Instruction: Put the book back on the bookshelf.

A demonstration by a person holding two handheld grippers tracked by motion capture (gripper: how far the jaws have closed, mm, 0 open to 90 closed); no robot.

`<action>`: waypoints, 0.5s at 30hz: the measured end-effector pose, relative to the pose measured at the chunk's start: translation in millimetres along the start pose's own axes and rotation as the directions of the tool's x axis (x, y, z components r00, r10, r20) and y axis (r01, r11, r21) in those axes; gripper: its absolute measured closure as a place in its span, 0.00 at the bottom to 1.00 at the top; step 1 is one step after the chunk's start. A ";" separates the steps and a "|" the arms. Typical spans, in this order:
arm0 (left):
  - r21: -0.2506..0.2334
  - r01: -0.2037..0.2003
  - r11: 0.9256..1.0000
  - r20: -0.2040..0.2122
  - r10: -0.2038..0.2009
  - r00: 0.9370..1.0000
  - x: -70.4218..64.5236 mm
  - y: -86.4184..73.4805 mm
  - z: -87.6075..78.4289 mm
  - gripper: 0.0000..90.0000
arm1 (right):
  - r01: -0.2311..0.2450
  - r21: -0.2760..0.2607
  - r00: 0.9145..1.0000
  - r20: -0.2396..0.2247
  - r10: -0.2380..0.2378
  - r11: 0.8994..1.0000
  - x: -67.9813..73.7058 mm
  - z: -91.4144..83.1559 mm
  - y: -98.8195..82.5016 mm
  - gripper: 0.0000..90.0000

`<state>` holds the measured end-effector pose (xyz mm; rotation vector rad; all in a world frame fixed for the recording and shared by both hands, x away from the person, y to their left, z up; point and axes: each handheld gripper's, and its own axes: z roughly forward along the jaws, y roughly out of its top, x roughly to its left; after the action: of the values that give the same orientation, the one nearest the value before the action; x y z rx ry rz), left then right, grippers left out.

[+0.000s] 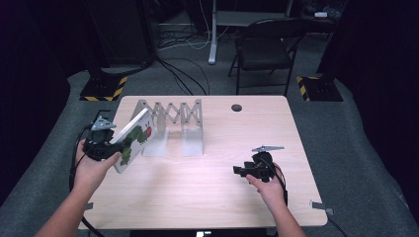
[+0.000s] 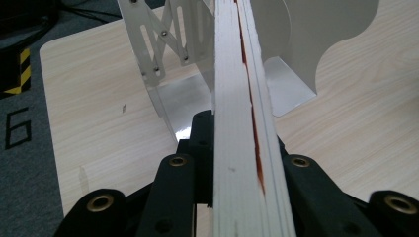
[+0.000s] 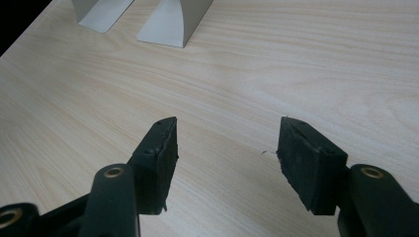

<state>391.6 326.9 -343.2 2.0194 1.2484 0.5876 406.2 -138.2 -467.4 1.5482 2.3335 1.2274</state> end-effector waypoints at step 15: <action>-0.017 0.061 0.998 -0.046 -0.062 0.997 5.1 7.0 18.7 0.84 | 0.002 -0.014 1.000 0.003 -0.002 1.000 -0.1 -1.3 0.6 0.45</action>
<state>410.6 323.5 -350.4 1.9572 1.3246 0.6166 406.1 -138.9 -466.2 1.5424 2.3185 1.2372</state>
